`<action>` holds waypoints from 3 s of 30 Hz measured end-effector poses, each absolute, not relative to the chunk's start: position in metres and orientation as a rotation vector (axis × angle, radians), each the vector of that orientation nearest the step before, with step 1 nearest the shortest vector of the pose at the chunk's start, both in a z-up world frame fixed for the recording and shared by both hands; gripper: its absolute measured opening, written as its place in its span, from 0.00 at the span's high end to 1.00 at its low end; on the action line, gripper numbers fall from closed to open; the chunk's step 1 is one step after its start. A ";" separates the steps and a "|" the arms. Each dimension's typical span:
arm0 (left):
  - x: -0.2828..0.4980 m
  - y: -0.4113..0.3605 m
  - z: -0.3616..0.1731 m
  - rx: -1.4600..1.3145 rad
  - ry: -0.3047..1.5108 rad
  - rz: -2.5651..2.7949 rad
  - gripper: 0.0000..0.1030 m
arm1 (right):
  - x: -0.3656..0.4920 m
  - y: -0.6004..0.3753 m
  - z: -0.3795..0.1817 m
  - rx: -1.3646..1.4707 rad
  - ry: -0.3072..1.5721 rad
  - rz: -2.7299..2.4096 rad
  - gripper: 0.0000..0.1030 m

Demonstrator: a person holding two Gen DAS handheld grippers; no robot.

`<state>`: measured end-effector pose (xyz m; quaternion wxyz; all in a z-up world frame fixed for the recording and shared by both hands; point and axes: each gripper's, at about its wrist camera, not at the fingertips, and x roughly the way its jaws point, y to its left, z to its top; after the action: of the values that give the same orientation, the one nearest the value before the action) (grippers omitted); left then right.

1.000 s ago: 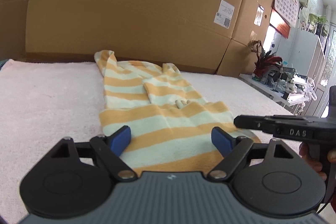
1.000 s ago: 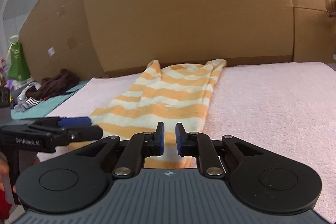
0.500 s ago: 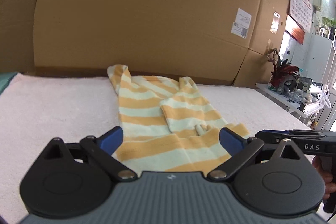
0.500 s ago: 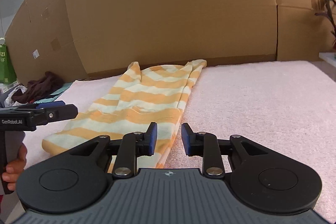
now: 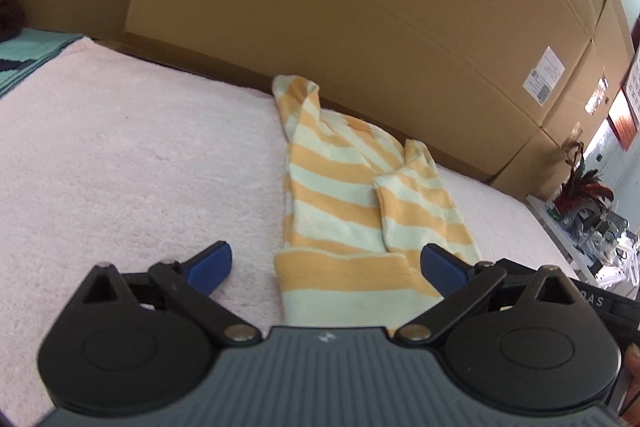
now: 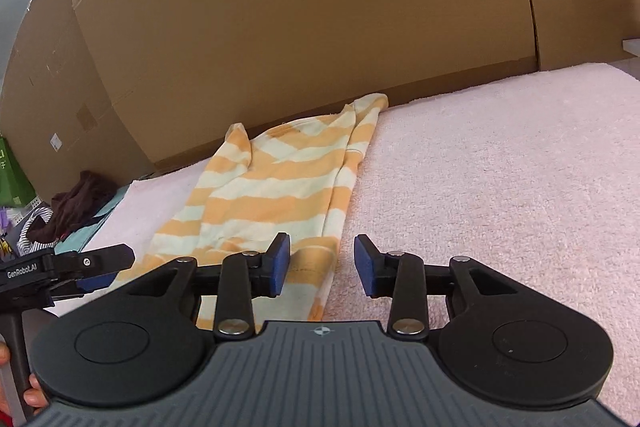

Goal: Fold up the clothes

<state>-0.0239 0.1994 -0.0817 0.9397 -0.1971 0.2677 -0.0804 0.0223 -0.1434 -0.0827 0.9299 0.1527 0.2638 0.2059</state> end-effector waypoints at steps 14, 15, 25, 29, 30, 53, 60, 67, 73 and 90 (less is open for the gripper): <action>-0.021 0.188 -0.079 -0.354 0.541 -0.062 0.01 | 0.028 -0.182 -0.091 0.557 0.504 0.360 0.40; -0.019 0.189 -0.080 -0.357 0.552 -0.048 0.01 | 0.028 -0.182 -0.091 0.562 0.505 0.364 0.38; -0.020 0.187 -0.081 -0.329 0.571 -0.030 0.01 | 0.025 -0.189 -0.093 0.606 0.486 0.365 0.34; -0.022 0.186 -0.080 -0.326 0.569 -0.043 0.01 | 0.026 -0.189 -0.093 0.608 0.491 0.341 0.34; -0.022 0.186 -0.080 -0.327 0.567 -0.048 0.01 | 0.026 -0.189 -0.093 0.607 0.494 0.336 0.34; -0.020 0.176 -0.078 -0.283 0.559 -0.130 0.01 | 0.029 -0.185 -0.094 0.600 0.505 0.331 0.41; -0.018 0.174 -0.079 -0.268 0.582 -0.162 0.01 | 0.024 -0.171 -0.083 0.511 0.510 0.367 0.69; -0.024 0.170 -0.077 -0.242 0.548 -0.211 0.01 | 0.006 -0.130 -0.066 0.442 0.606 0.560 0.69; -0.033 0.162 -0.072 -0.189 0.492 -0.237 0.01 | 0.000 -0.113 -0.078 0.388 0.628 0.507 0.82; -0.041 0.162 -0.071 -0.195 0.506 -0.454 0.01 | -0.028 -0.120 -0.082 0.461 0.553 0.346 0.84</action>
<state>-0.0414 0.1619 -0.0715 0.9381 -0.0957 0.2478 -0.2224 -0.0280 -0.1197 -0.0819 0.9212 0.2246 0.2692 0.1686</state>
